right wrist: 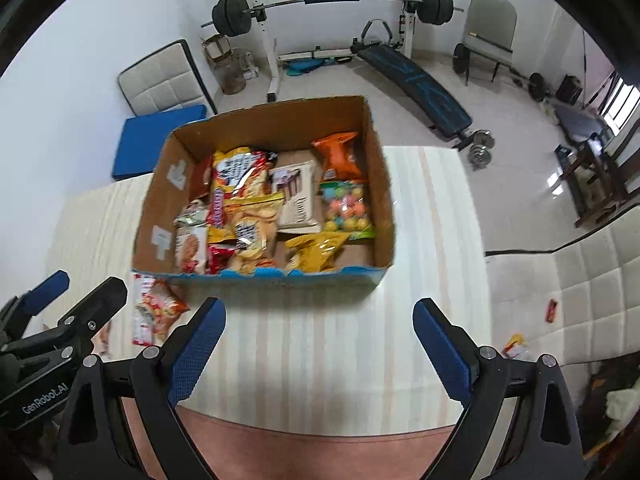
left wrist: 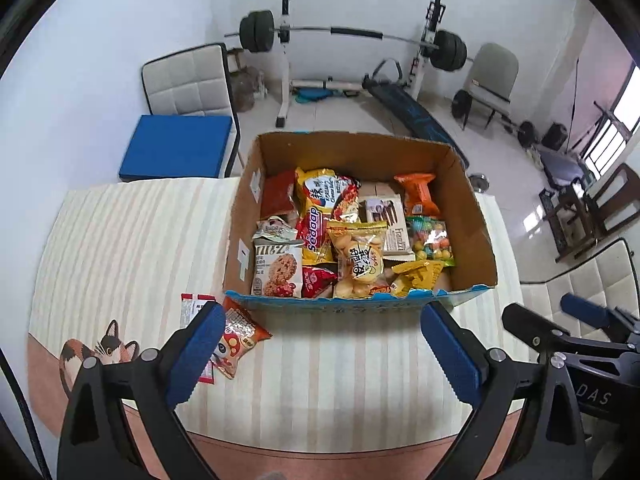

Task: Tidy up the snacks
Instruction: 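Move both tools back toward the red strip pack and orange bag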

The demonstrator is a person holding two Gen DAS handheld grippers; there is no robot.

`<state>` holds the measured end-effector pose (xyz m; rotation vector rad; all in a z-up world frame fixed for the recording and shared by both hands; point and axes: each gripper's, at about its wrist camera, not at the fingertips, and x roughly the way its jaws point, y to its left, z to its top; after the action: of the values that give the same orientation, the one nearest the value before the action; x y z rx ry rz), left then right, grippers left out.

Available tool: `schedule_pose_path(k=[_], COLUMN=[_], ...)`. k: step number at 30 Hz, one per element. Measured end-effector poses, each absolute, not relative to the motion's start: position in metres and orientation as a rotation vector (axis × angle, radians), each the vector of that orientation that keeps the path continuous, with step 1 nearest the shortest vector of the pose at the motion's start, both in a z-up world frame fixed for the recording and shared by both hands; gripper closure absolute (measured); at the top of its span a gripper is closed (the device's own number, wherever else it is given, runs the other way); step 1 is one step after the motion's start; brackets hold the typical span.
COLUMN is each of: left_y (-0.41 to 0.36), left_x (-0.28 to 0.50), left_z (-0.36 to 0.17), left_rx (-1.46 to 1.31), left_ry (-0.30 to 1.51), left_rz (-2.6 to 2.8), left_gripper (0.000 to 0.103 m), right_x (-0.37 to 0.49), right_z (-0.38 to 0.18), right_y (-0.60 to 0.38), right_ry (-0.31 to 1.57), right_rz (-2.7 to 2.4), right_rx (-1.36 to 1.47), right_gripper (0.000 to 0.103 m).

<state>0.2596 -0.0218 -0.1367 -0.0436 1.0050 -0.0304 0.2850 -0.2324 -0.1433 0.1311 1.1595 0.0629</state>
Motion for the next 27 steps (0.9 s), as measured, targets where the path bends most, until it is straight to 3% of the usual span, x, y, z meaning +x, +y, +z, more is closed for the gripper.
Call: schedule_pose_path(k=[10, 19, 27], left_y=[0.070, 0.175, 0.212], left_x=[0.234, 0.226, 0.238], left_z=[-0.200, -0.278, -0.314], left_rx=[-0.016, 0.007, 0.034], left_ry=[1.099, 1.246, 1.303], left_rz=[0.139, 0.331, 0.341], left_gripper=[0.003, 0.003, 0.003], right_x=[0.276, 0.310, 0.335], right_z=[-0.211, -0.311, -0.357], right_y=[-0.157, -0.056, -0.009], right_ry=[1.320, 1.491, 1.489], right_rz=[0.220, 0.258, 0.129], right_rx=[0.246, 0.463, 0.639], right_gripper=[0.006, 0.006, 0.008])
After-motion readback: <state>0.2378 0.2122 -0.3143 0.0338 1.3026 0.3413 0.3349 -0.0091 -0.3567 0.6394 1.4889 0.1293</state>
